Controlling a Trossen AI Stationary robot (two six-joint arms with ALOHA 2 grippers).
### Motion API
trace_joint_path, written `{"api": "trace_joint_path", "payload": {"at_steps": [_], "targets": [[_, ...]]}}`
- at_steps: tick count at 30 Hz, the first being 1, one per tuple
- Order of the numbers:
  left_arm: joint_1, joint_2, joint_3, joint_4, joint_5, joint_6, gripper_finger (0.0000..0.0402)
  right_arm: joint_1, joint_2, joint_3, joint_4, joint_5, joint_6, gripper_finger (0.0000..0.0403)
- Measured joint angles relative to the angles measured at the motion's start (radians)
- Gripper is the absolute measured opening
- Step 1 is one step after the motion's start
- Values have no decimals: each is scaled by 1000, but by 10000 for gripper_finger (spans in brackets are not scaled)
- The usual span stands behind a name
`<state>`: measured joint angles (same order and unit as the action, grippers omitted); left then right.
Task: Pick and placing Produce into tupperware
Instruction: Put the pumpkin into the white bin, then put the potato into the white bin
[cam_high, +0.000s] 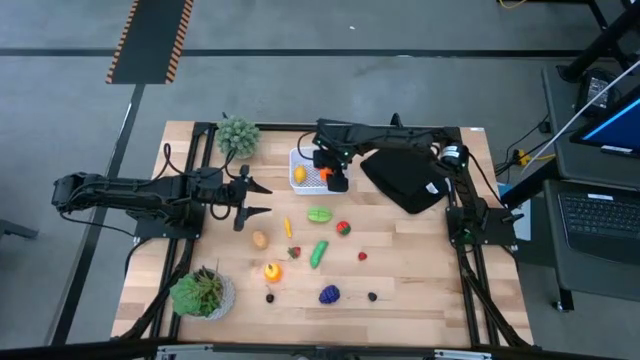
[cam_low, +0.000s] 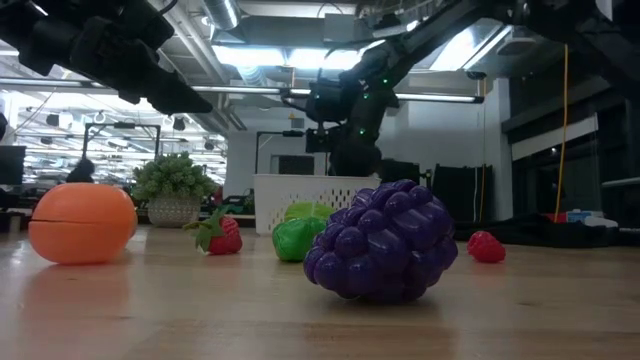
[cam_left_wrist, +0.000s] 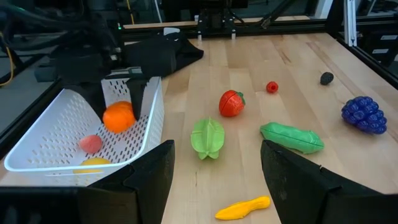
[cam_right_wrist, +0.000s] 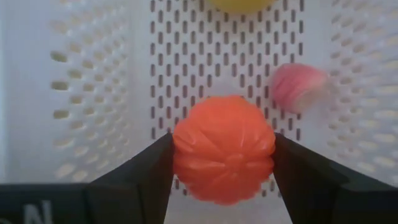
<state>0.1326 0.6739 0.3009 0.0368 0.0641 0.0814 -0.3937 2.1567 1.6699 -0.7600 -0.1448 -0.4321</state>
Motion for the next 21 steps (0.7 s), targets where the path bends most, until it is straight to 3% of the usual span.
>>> {"api": "trace_joint_path", "payload": {"at_steps": [9, 21], "targets": [[0, 0, 0, 0, 0, 0, 231, 6, -2, 0, 30, 21, 3, 272], [0, 0, 0, 0, 0, 8, 231, 9, -2, 0, 55, 24, 42, 277]]}}
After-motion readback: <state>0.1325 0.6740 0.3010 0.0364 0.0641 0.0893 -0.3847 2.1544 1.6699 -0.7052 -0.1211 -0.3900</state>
